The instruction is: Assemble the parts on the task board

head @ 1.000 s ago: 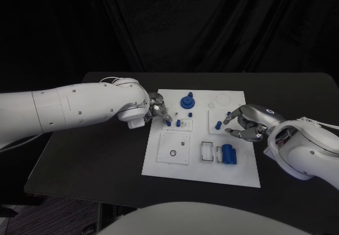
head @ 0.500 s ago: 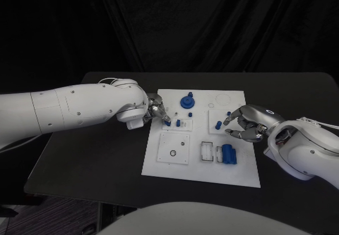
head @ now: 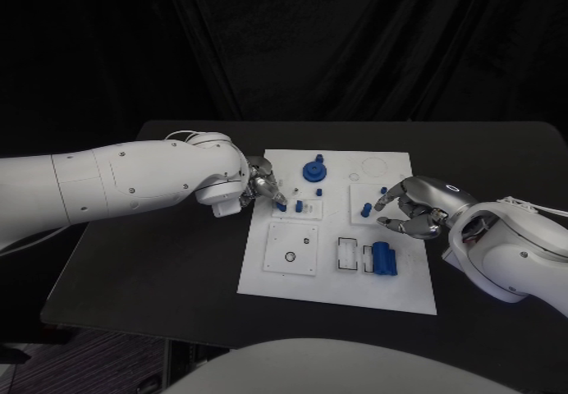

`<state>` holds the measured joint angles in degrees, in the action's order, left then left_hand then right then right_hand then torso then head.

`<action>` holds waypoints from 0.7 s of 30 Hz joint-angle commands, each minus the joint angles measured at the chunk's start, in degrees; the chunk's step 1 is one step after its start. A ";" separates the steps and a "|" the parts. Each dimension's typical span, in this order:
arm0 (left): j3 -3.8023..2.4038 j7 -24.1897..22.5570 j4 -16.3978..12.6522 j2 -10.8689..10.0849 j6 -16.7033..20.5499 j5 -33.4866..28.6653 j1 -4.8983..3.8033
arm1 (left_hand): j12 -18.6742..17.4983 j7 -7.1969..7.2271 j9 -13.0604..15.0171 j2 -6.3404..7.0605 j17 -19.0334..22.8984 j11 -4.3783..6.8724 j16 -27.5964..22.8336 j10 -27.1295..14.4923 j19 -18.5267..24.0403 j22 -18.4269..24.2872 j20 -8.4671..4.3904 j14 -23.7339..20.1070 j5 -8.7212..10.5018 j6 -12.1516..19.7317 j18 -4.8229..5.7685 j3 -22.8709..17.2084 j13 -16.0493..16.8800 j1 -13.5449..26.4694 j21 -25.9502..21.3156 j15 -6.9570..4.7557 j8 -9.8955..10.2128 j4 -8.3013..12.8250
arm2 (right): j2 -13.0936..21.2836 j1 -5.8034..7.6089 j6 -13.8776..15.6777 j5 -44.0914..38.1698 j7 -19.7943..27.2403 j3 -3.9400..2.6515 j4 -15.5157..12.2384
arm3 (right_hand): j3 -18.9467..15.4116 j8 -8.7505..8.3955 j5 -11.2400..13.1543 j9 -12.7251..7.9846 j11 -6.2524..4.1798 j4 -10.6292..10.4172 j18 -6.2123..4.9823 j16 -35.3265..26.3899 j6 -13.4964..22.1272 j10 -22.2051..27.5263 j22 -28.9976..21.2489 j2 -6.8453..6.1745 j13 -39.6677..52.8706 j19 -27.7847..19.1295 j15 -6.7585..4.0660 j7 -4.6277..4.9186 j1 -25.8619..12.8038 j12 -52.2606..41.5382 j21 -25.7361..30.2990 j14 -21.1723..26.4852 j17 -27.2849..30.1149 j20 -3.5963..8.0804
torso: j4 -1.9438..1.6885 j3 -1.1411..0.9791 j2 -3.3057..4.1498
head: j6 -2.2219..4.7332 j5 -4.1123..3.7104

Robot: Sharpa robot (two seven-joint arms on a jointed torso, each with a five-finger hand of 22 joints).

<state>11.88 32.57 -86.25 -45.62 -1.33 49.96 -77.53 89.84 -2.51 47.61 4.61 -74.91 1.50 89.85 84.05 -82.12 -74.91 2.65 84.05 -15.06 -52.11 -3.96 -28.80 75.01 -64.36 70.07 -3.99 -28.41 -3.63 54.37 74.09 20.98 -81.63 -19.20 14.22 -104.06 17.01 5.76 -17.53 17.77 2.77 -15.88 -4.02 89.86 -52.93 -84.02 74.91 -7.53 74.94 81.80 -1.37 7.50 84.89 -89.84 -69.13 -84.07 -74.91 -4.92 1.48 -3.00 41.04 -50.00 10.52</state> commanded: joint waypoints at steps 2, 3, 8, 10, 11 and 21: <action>0.20 -0.25 -0.38 0.29 -1.56 -0.37 0.50 | 0.16 -0.09 -0.35 -0.05 -15.09 -0.39 0.15 5.95 0.66 -8.93 0.01 5.95 -0.69 0.54 -0.43 0.58 14.99 -0.13 -0.89 0.29 0.52 0.34 | 0.07 -0.11 -0.34 0.18 -0.87 -0.03 -0.11 | 0.30 -0.24 -0.19 -0.05 -0.01 -0.08 -0.70 -0.34 -0.44 -5.98 8.75 0.17 15.06 -0.40 0.13 -0.02 -0.39 -0.16 0.30 -5.73 -14.47 0.02 | 0.01 -0.01 0.00 | 0.00 0.02; 0.20 -0.21 -0.37 0.29 -1.65 -0.37 0.51 | 0.16 -0.11 -0.36 -0.11 -15.09 -0.39 0.15 5.95 0.65 -8.91 0.00 5.95 -2.01 0.55 -0.44 0.56 14.99 -0.41 -1.00 0.31 0.52 0.58 | 0.07 -0.11 -0.36 0.24 -0.87 -0.03 -0.11 | 0.30 -0.24 -0.19 -0.05 -0.01 -0.08 -0.70 -0.34 -0.44 -5.98 8.75 0.17 15.06 -0.40 0.13 -0.02 -0.39 -0.16 0.30 -5.73 -14.47 0.02 | 0.01 -0.01 0.00 | 0.00 0.02; 0.20 -0.01 -0.26 0.30 -2.05 -0.34 0.59 | 0.16 -0.08 -0.25 -0.08 -15.09 -0.38 0.15 5.95 0.54 -8.84 0.02 5.95 -5.89 0.98 -0.46 0.02 14.99 -2.22 -1.42 0.29 0.47 2.27 | 0.04 -0.11 -0.46 0.42 -0.86 -0.03 -0.12 | 0.32 -0.25 -0.19 -0.08 -0.01 -0.07 -0.70 -0.36 -0.47 -5.98 8.76 0.15 15.06 -0.40 0.13 -0.03 -0.42 -0.16 0.30 -5.72 -14.45 0.02 | 0.01 0.00 0.01 | 0.00 0.05; 0.20 -0.09 -0.26 0.27 -2.16 0.18 0.62 | 0.16 -0.15 -0.11 -0.03 -15.09 -0.41 0.15 5.95 0.50 -8.84 0.03 5.95 -7.10 1.15 -0.46 -0.23 14.99 -2.63 -1.53 0.30 0.35 2.75 | 0.01 -0.11 -0.49 0.46 -0.84 -0.03 -0.12 | 0.32 -0.25 -0.19 -0.08 -0.01 -0.07 -0.70 -0.36 -0.47 -5.98 8.76 0.15 15.06 -0.40 0.13 -0.03 -0.42 -0.16 0.30 -5.72 -14.45 0.02 | 0.02 -0.01 0.01 | 0.00 0.05; 0.20 -0.14 -0.27 0.27 -2.18 0.58 0.63 | 0.16 -0.15 -0.11 -0.03 -15.09 -0.41 0.15 5.95 0.50 -8.84 0.03 5.95 -7.10 1.15 -0.46 -0.23 14.99 -2.63 -1.53 0.30 0.35 2.75 | 0.00 -0.11 -0.50 0.47 -0.84 -0.03 -0.11 | 0.32 -0.25 -0.19 -0.08 -0.01 -0.07 -0.70 -0.36 -0.47 -5.98 8.76 0.15 15.06 -0.40 0.13 -0.03 -0.42 -0.16 0.30 -5.72 -14.45 0.02 | 0.01 -0.01 0.02 | 0.00 0.05; 0.20 -0.67 -0.36 0.29 -2.32 2.34 0.69 | 0.16 -0.17 0.50 0.25 -15.09 -0.42 0.15 5.95 0.43 -8.85 0.04 5.95 -8.64 0.97 -0.47 -0.53 14.99 -2.61 -1.72 0.32 -0.50 3.23 | -0.11 -0.13 -0.72 0.53 -0.87 -0.03 -0.04 | 0.32 -0.25 -0.19 -0.08 -0.01 -0.07 -0.70 -0.36 -0.47 -5.98 8.76 0.15 15.06 -0.40 0.13 -0.03 -0.42 -0.16 0.30 -5.72 -14.45 0.02 | -0.01 0.02 0.03 | 0.00 0.10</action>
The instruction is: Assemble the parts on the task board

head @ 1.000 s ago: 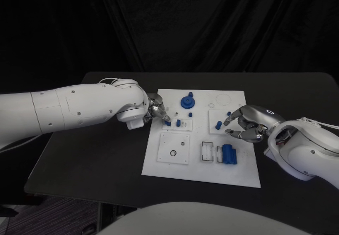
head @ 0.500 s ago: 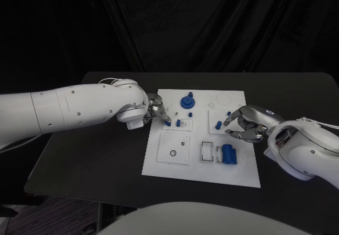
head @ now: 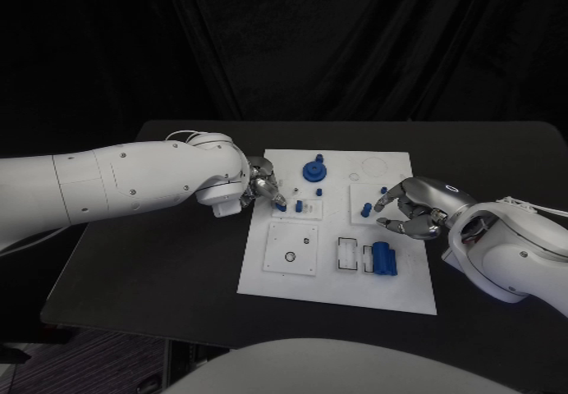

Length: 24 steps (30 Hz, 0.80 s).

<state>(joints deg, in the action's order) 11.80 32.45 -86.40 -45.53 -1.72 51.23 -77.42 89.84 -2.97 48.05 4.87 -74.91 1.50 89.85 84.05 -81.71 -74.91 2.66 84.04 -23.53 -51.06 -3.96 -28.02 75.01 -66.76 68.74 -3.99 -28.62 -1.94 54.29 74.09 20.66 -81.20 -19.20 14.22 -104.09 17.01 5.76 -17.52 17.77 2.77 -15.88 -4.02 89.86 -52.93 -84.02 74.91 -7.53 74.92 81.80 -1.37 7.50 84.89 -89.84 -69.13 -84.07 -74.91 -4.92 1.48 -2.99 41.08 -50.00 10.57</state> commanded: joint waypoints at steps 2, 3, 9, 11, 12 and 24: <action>0.28 -0.65 -0.20 0.20 -1.80 1.15 0.58 | 0.16 0.37 0.30 -0.09 -15.09 -0.40 0.15 5.95 -0.02 -8.86 0.05 5.96 1.31 -0.02 -0.47 -1.02 14.99 0.62 -0.53 0.32 -0.66 0.95 | -0.05 -0.12 -0.44 0.21 -0.88 -0.03 -0.01 | 0.32 -0.25 -0.19 -0.08 -0.01 -0.07 -0.70 -0.36 -0.47 -5.98 8.76 0.16 15.08 -0.40 0.13 -0.03 -0.42 -0.16 0.30 -5.72 -14.45 0.02 | 0.01 0.01 -0.01 | 0.00 0.04; 0.28 -0.73 -0.19 0.20 -1.73 1.17 0.59 | 0.16 0.42 0.34 -0.14 -15.09 -0.37 0.15 5.95 -0.06 -8.88 0.04 5.96 2.50 -0.03 -0.47 -0.77 14.99 0.99 -0.57 0.30 -0.78 0.64 | -0.05 -0.12 -0.46 0.28 -0.88 -0.03 -0.01 | 0.32 -0.25 -0.19 -0.08 -0.01 -0.07 -0.70 -0.36 -0.47 -5.98 8.76 0.16 15.08 -0.40 0.13 -0.03 -0.42 -0.16 0.30 -5.72 -14.45 0.02 | 0.01 0.01 -0.02 | 0.00 0.04; 0.28 -0.97 -0.16 0.27 -1.61 1.25 0.61 | 0.16 0.45 0.06 -0.52 -15.09 -0.38 0.15 5.95 -0.18 -8.94 0.07 5.96 10.20 -0.27 -0.44 1.34 14.99 2.54 -0.87 0.26 -0.89 -1.24 | -0.07 -0.13 -0.58 0.44 -0.91 -0.03 0.02 | 0.32 -0.25 -0.19 -0.08 -0.01 -0.07 -0.70 -0.36 -0.47 -5.98 8.76 0.16 15.08 -0.40 0.13 -0.03 -0.42 -0.16 0.30 -5.72 -14.45 0.02 | 0.01 -0.02 -0.05 | 0.00 0.10; 0.28 -0.97 -0.13 0.31 -1.72 1.26 0.62 | 0.16 0.23 -0.34 -0.69 -15.09 -0.50 0.15 5.95 -0.24 -8.98 0.10 5.96 13.77 -0.25 -0.46 3.04 14.99 3.24 -1.05 0.39 -0.62 -2.38 | -0.08 -0.13 -0.62 0.46 -0.92 -0.03 0.03 | 0.32 -0.25 -0.19 -0.08 -0.01 -0.07 -0.70 -0.36 -0.47 -5.98 8.76 0.16 15.08 -0.40 0.13 -0.03 -0.42 -0.16 0.30 -5.72 -14.45 0.02 | -0.02 -0.02 -0.05 | 0.00 0.05; 0.28 -0.98 -0.11 0.32 -1.79 1.26 0.63 | 0.16 0.08 -0.60 -0.70 -15.09 -0.62 0.15 5.95 -0.26 -8.99 0.18 5.96 15.67 -0.18 -0.43 4.02 14.99 3.88 -1.11 0.47 -0.40 -3.15 | -0.09 -0.13 -0.64 0.47 -0.92 -0.03 0.03 | 0.32 -0.25 -0.19 -0.08 -0.01 -0.07 -0.70 -0.36 -0.47 -5.98 8.76 0.16 15.08 -0.40 0.13 -0.03 -0.42 -0.16 0.30 -5.72 -14.45 0.02 | -0.02 -0.02 -0.05 | 0.00 0.05; 0.28 -0.41 0.39 0.32 -2.18 1.28 0.70 | 0.16 -1.17 -4.13 -1.15 -15.09 -1.72 0.15 5.95 0.31 -8.37 0.99 5.96 20.14 0.16 -0.90 15.31 14.99 8.79 -4.22 1.40 2.09 -11.93 | -0.15 -0.15 -1.02 0.96 -0.94 -0.03 0.10 | 0.47 -0.07 -0.18 -0.11 -0.05 -0.12 -0.72 -0.36 -0.97 -5.98 8.74 0.32 15.08 -0.43 0.10 -0.09 -0.65 -0.16 0.44 -5.72 -14.45 0.04 | 0.01 -0.03 -0.02 | 0.00 0.09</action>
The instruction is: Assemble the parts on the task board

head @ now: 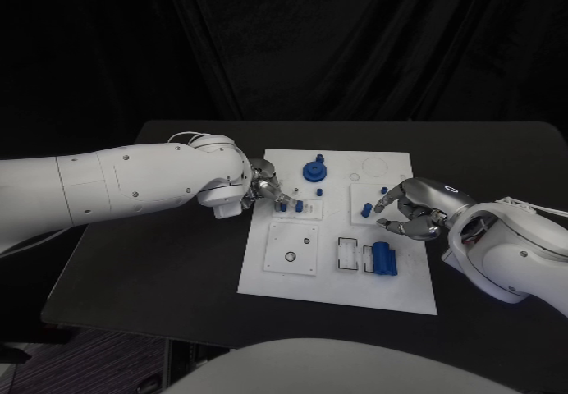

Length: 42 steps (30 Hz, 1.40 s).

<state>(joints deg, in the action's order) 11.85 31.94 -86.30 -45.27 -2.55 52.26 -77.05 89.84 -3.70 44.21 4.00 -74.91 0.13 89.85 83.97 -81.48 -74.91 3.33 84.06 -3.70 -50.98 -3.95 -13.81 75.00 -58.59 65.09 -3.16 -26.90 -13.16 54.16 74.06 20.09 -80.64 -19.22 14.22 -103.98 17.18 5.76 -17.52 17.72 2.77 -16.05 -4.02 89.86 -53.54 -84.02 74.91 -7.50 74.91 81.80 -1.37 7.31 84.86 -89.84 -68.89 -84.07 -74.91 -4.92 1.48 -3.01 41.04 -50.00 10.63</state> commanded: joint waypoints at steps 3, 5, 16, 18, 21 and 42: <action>0.23 0.64 0.52 0.08 -1.44 0.25 0.35 | 0.16 -0.48 -0.53 -0.50 -15.09 -0.40 0.15 6.03 0.24 -8.18 0.36 5.94 0.19 0.14 -1.01 1.94 15.00 0.69 -1.26 0.59 0.50 -1.47 | -0.02 -0.14 -0.51 0.52 -0.92 -0.03 -0.02 | 0.33 -0.07 -0.20 -0.06 -0.06 0.00 -0.72 -0.36 -0.38 -5.98 8.74 0.36 15.09 -0.43 0.10 0.09 -0.69 -0.16 0.22 -5.72 -14.45 0.04 | 0.01 0.00 0.02 | 0.00 -0.01; 0.23 1.06 0.63 0.09 -1.52 0.25 0.35 | 0.16 -0.53 -0.70 -0.72 -15.09 -0.45 0.15 6.03 0.43 -7.98 0.39 5.94 0.00 0.25 -1.13 2.51 15.00 0.66 -1.99 0.62 0.63 -1.99 | -0.01 -0.14 -0.53 0.56 -0.92 -0.03 -0.05 | 0.35 -0.08 -0.23 -0.08 -0.06 -0.05 -0.73 -0.39 -0.38 -5.98 8.73 0.41 15.09 -0.44 0.10 0.09 -0.76 -0.16 0.25 -5.71 -14.41 0.05 | 0.01 0.01 0.02 | 0.00 -0.01; 0.23 0.76 0.77 -0.12 0.37 0.66 0.39 | 0.16 -0.55 -1.05 -2.33 -15.09 -0.52 0.15 6.03 0.46 -7.47 0.48 5.94 -0.31 -0.06 -1.32 6.40 15.00 3.03 -3.66 0.73 0.23 -3.63 | 0.07 -0.15 -0.51 0.62 -0.86 -0.03 -0.09 | 0.38 -0.10 -0.27 -0.11 -0.05 -0.13 -0.73 -0.39 -0.38 -5.98 8.73 0.50 15.09 -0.44 0.09 0.10 -0.90 -0.16 0.27 -5.71 -14.41 0.05 | -0.03 0.01 -0.01 | 0.00 0.01; 0.23 -1.18 0.76 -0.30 1.79 1.79 0.39 | 0.16 -0.41 -0.37 -3.42 -15.09 -0.44 0.15 6.03 0.41 -7.29 0.45 5.94 0.37 -0.32 -1.38 9.07 15.00 6.76 -4.28 0.63 -1.11 -3.68 | 0.09 -0.15 -0.41 0.62 -0.79 -0.02 -0.09 | 0.40 -0.12 -0.31 -0.13 -0.05 -0.19 -0.73 -0.42 -0.37 -5.98 8.72 0.57 15.09 -0.45 0.09 0.10 -1.01 -0.16 0.30 -5.70 -14.37 0.05 | 0.01 -0.01 0.01 | 0.00 0.15; 0.23 -6.77 1.12 -0.65 5.69 3.28 0.39 | 0.16 0.25 3.59 -7.54 -15.09 -0.01 0.15 6.03 0.19 -7.16 0.13 5.94 0.89 -0.14 -1.35 14.67 15.00 16.14 -4.81 0.11 -5.84 -3.74 | 0.28 -0.15 -0.12 0.63 -0.64 -0.03 -0.13 | 0.40 -0.12 -0.31 -0.13 -0.05 -0.19 -0.73 -0.42 -0.37 -5.98 8.72 0.57 15.09 -0.45 0.09 0.10 -1.01 -0.16 0.30 -5.70 -14.37 0.05 | 0.01 0.01 0.02 | 0.00 0.18; 0.23 -41.58 3.77 -1.59 27.33 8.07 0.40 | -7.15 -1.75 1.15 -6.91 -11.15 -1.63 -2.15 -2.13 3.66 -5.37 0.87 2.24 -9.55 6.99 -2.44 20.05 10.18 -17.93 -13.92 1.55 -1.74 -2.31 | 1.68 -0.13 4.55 0.63 2.64 -0.04 -1.17 | 0.57 0.08 -0.82 -0.14 -0.19 -0.13 -0.60 -0.13 -0.90 -5.98 8.92 0.76 15.09 -0.16 0.01 -0.08 -1.25 -0.16 -0.30 -5.82 -14.75 0.10 | 0.00 0.04 0.10 | 0.00 -0.42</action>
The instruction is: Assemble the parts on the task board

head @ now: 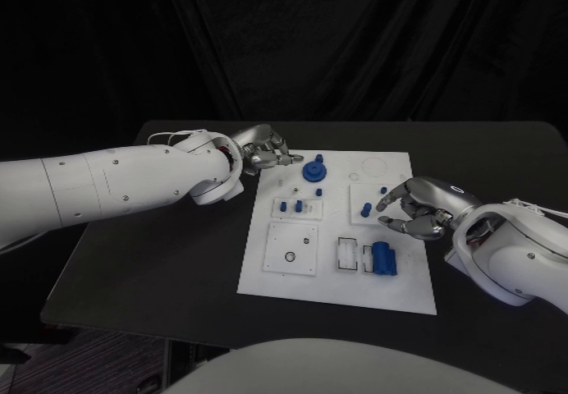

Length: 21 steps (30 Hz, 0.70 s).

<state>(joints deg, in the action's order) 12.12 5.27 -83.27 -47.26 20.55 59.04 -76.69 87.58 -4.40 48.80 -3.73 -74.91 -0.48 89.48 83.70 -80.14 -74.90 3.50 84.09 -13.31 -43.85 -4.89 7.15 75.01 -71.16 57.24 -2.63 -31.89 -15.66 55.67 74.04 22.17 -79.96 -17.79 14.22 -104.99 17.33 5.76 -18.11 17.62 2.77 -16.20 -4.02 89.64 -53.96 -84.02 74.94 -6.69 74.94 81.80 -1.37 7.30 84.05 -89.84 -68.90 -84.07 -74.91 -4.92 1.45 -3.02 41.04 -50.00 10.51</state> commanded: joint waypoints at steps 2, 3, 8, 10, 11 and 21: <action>-0.05 -18.36 1.61 0.86 2.43 1.33 0.04 | -13.73 -1.20 -5.62 1.22 -1.12 -1.08 -8.57 -11.49 6.08 -1.84 1.35 -7.73 0.03 -0.29 -3.01 -1.88 4.63 -10.07 -17.09 1.38 4.95 0.61 | 0.25 -0.10 2.63 -0.05 1.37 -0.04 -0.19 | 0.44 0.12 -0.27 -0.04 -0.21 0.04 -0.57 0.11 -0.59 -5.98 8.93 -0.06 15.06 -0.10 -0.01 -0.10 -0.47 -0.16 -0.43 -5.83 -14.77 0.12 | 0.02 0.03 0.10 | 0.00 -0.43; -0.05 -19.52 2.00 1.08 1.32 1.34 0.04 | -25.86 -2.29 -8.72 1.53 6.12 -1.99 -14.61 -22.91 10.49 3.37 2.03 -15.27 0.13 0.66 -4.44 -2.61 -3.16 -13.21 -29.87 2.06 7.98 -0.46 | 0.30 -0.10 2.70 -0.05 1.43 -0.04 -0.22 | 0.44 0.12 -0.27 -0.04 -0.21 0.04 -0.57 0.11 -0.59 -5.98 8.93 -0.06 15.06 -0.10 -0.01 -0.10 -0.47 -0.16 -0.43 -5.83 -14.77 0.12 | 0.02 0.02 0.08 | 0.00 -0.52; -0.05 -24.23 4.42 2.54 -3.12 3.64 0.04 | -56.48 -3.65 -16.99 2.22 20.68 -5.75 -26.71 -47.81 12.82 13.92 4.02 -30.03 0.11 4.64 -5.35 -6.76 -25.42 -20.89 -45.38 4.10 16.69 -0.60 | 0.61 -0.08 3.07 -0.05 1.73 -0.04 -0.35 | 0.47 0.21 -0.34 -0.02 -0.28 0.13 -0.54 0.16 -0.80 -5.98 8.97 -0.10 15.06 -0.02 -0.06 -0.18 -0.45 -0.16 -0.57 -5.85 -14.84 0.15 | -0.07 0.03 0.05 | 0.00 -0.72; -0.05 -25.93 5.79 3.37 -3.76 6.39 0.04 | -60.44 -1.18 -19.79 3.41 22.08 -5.51 -27.17 -50.96 10.57 14.98 3.42 -28.53 -0.21 5.39 -5.49 -8.18 -30.24 -22.92 -45.77 3.58 18.95 -0.26 | 0.69 -0.08 3.23 -0.04 1.88 -0.04 -0.32 | 0.47 0.21 -0.34 -0.02 -0.28 0.13 -0.54 0.16 -0.80 -5.98 8.97 -0.10 15.06 -0.02 -0.06 -0.18 -0.45 -0.16 -0.57 -5.85 -14.84 0.15 | -0.08 0.06 0.06 | 0.00 -0.76; -0.05 -26.71 6.50 3.83 -3.75 8.07 0.05 | -61.61 0.08 -21.25 3.63 21.66 -4.50 -26.28 -51.46 7.14 12.26 2.55 -25.60 -0.63 4.48 -4.76 -9.40 -32.83 -24.13 -39.08 2.78 19.56 -0.05 | 0.72 -0.08 3.34 -0.04 2.00 -0.04 -0.32 | 0.49 0.26 -0.39 -0.02 -0.32 0.21 -0.55 0.18 -0.92 -5.98 8.98 -0.15 15.06 -0.01 -0.09 -0.23 -0.42 -0.16 -0.57 -5.85 -14.85 0.17 | -0.05 0.06 0.06 | 0.00 -0.72; -0.06 -27.93 10.03 6.77 -2.05 24.02 2.04 | -61.84 4.24 -28.61 7.55 19.38 -2.41 -20.86 -53.49 -0.41 -1.27 0.40 -15.83 -0.36 0.01 -1.57 -13.14 -45.76 -23.92 -12.94 1.25 22.39 0.64 | 1.36 -0.08 5.91 -0.04 3.94 -0.05 -0.90 | 0.60 0.35 -0.64 -0.02 -0.41 0.39 -0.51 0.28 -1.17 -5.98 9.04 -0.20 15.06 0.09 -0.17 -0.33 -0.28 -0.16 -0.76 -5.90 -14.99 0.24 | 0.05 -0.01 0.95 | 0.95 -1.53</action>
<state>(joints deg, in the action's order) 12.14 -20.06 -73.33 -40.77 18.94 75.18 -74.83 25.52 -0.36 20.34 3.43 -55.60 -2.90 68.54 29.78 -80.43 -74.55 3.91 68.22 -14.01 -43.64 -7.01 -5.76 29.53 -94.88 43.86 -1.39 -9.63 -14.95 56.79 74.04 25.43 -79.93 -15.20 14.20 -105.67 17.64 5.76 -18.41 17.62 2.77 -15.88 -4.02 89.64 -54.77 -84.02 74.93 -6.70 74.92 81.80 -1.37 6.88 84.06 -89.84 -69.46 -84.07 -74.91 -4.92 1.45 -2.98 41.54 -49.53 9.34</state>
